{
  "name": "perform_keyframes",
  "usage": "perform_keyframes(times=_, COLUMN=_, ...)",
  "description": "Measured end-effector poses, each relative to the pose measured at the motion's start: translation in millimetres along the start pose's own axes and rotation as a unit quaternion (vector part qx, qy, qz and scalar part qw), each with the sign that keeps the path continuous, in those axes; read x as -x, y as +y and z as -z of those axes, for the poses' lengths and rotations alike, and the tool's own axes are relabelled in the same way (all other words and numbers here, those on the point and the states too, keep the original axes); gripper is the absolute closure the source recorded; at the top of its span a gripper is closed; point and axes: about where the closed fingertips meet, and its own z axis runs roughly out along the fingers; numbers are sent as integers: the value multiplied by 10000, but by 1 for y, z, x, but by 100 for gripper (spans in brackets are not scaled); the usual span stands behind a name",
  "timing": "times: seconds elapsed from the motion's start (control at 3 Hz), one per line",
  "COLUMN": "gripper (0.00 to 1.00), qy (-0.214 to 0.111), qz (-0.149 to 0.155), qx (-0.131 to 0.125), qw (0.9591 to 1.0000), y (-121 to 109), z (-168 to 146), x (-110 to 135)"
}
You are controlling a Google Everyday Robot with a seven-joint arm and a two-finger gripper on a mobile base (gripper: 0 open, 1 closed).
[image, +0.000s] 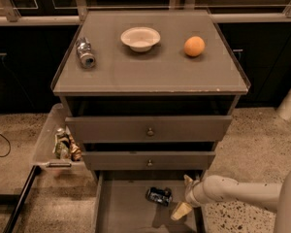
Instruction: Pick pepsi can from bottom drawer and place on counter
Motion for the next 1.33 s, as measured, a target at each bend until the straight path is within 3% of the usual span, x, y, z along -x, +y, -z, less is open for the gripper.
perform_keyframes(times=0.33, gripper=0, qy=-314, qz=112, qx=80, qw=9994, y=2, z=-28, x=-1)
perform_keyframes(times=1.0, gripper=0, qy=-1270, qz=331, qx=548, qw=9898, y=7, z=-119, x=-3)
perform_keyframes(times=1.33, gripper=0, qy=-1458, qz=421, qx=497, qw=9872, y=-5, z=-146, x=-4)
